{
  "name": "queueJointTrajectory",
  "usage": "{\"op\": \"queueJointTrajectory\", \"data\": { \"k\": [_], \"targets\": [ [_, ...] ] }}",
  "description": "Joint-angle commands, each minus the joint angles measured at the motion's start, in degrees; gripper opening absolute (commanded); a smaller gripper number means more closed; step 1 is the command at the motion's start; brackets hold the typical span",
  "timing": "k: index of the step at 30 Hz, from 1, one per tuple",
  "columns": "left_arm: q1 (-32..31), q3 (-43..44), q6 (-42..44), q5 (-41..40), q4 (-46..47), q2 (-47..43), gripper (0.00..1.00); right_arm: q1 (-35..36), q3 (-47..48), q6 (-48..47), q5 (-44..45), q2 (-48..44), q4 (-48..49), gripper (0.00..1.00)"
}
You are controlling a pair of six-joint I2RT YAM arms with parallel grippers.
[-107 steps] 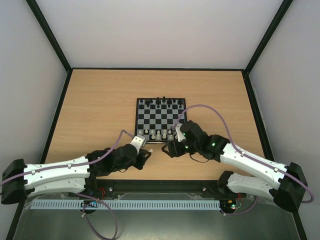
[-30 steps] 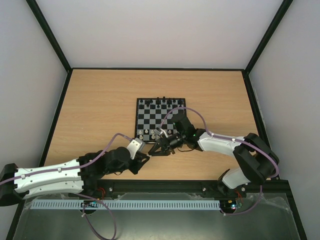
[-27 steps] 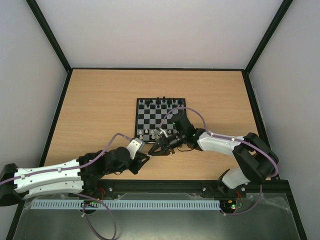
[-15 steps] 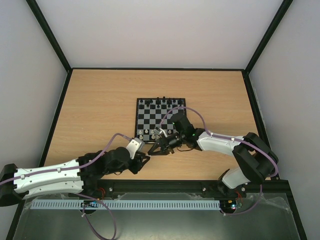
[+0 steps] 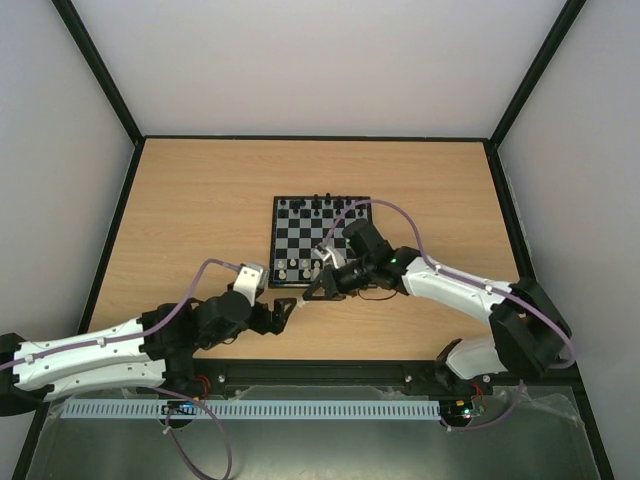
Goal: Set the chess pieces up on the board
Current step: Place the chess piece on the chessboard.
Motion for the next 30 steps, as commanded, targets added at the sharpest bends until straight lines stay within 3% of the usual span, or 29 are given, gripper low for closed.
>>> {"op": "queueJointTrajectory", "data": {
  "k": [1,5,16,23,30],
  "targets": [
    [0.2,5.2,-6.8,-14.4,-7.8,0.6,0.99,0.4,5.4,-9.9,14.5,-3.7,-14.4,0.04],
    [2.3,6.9,-11.7,-22.2,-12.6,-0.6,0.99,0.5,10.9,-13.4,26.2,-4.2,-22.6,0.04],
    [9.9,5.8,-8.8,-19.2,-11.3,-6.1,0.99,8.4,25.1,-16.1,50.7,8.4,-34.1,0.03],
    [11.4,5.7,-7.5,-17.4,-10.5,-8.5,0.99,12.8,33.1,-16.4,56.9,18.5,-38.1,0.03],
    [11.4,5.0,-7.0,-16.1,-9.5,-11.2,0.99,13.1,38.5,-17.3,57.5,24.9,-38.8,0.03]
  ]
}}
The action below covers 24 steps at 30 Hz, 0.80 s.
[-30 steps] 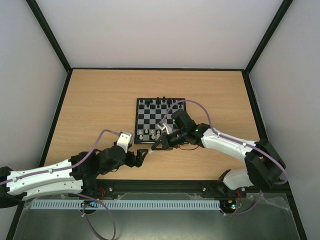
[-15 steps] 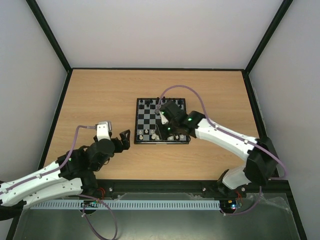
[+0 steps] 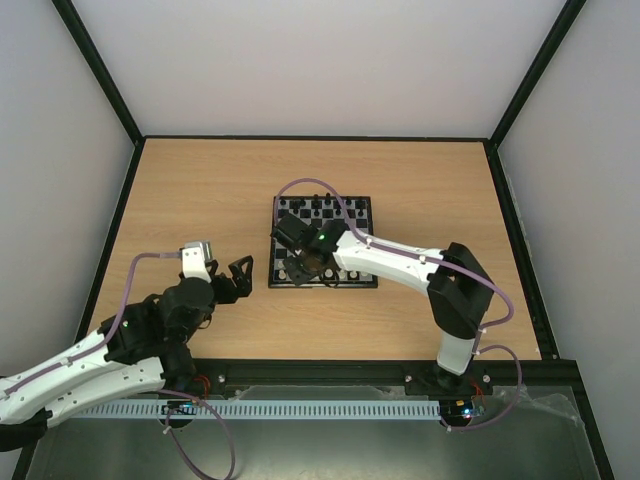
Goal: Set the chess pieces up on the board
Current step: Place the chess piece on the chessboard.
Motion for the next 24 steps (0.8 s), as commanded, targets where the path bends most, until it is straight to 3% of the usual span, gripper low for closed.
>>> {"op": "queueJointTrajectory", "data": {
  "k": [1,24],
  "targets": [
    [0.4,-0.7,1.1,0.8,1.2,-1.1,0.99,0.3,3.9,-1.3,2.3,3.2,-4.4,0.03],
    [0.3,-1.5,2.4,1.1,3.1,-1.3,0.99,0.1,13.3,-3.9,2.8,15.2,-5.5,0.07]
  ]
}}
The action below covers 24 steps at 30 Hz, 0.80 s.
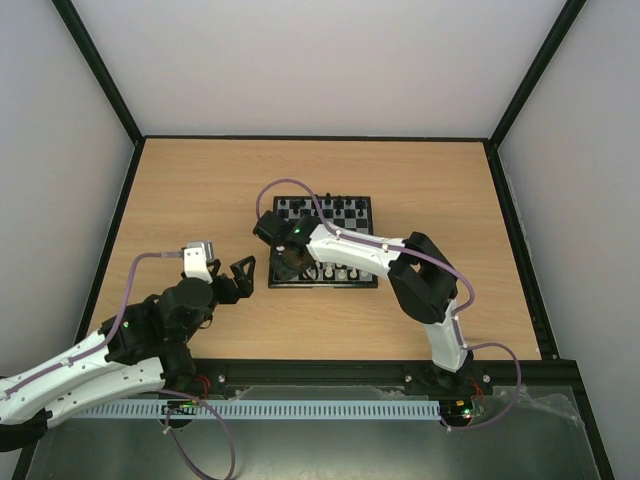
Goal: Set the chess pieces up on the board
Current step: Place the chess piece on the chessboard.
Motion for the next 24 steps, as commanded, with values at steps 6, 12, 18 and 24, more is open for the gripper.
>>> {"op": "queueJointTrajectory", "data": {
  "k": [6,12,18,24],
  "targets": [
    [0.3,-1.1,0.9,-0.3,1.0,-0.8,0.99,0.1,1.5,-0.9,0.8,2.2,-3.2,0.07],
    [0.3,-1.1,0.9,-0.4,1.1,-1.1,0.99,-0.1,1.5,-0.9,0.9,2.7,-3.1,0.07],
    [0.3,-1.0,1.3,0.2,1.2,-1.3,0.99,-0.3,1.4,-0.8,0.7,3.0,-3.2,0.10],
    [0.4,-1.1,1.3,0.3,1.3,-1.4,0.99,-0.3,1.3,-0.8,0.3,3.0,-3.1,0.11]
  ]
}}
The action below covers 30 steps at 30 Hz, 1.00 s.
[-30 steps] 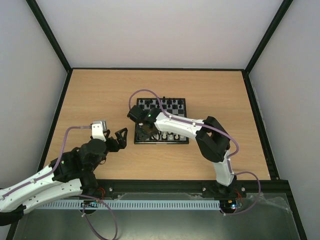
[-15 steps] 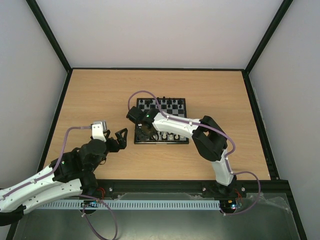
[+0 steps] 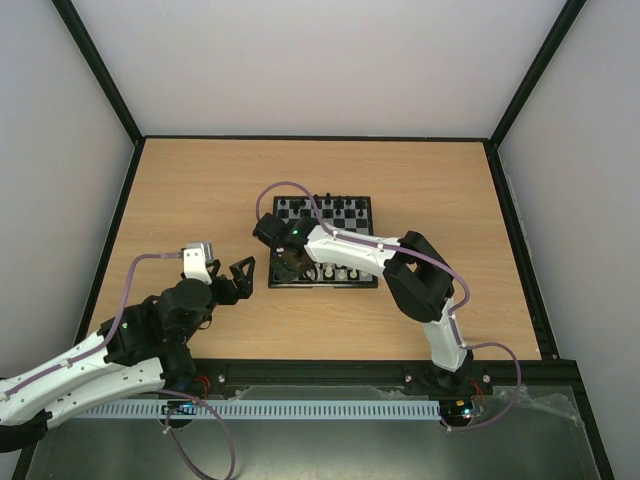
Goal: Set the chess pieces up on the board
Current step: Place the chess piece on the chessboard.
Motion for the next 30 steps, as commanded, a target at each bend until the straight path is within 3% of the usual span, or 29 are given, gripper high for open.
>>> {"op": "queueJointTrajectory", "data": {
  "k": [1,14,25,30],
  "targets": [
    [0.4,-0.5,0.9,0.0,0.9,-0.5,0.99,-0.2,1.3,-0.3,-0.1,1.2,-3.0,0.11],
    [0.3,-0.5,0.9,0.1,1.3,-0.3,0.99,-0.1,0.1,-0.5,-1.9,0.7,-2.5,0.12],
    [0.3,-0.3,1.3,-0.1,1.9,0.2,0.99,-0.1,-0.7,0.1,-1.6,-2.4,-2.1,0.19],
    [0.3,-0.1,3.1,1.0,3.9,0.4,0.99,-0.1,-3.9,1.2,-1.4,-8.0,-1.0,0.33]
  ]
}}
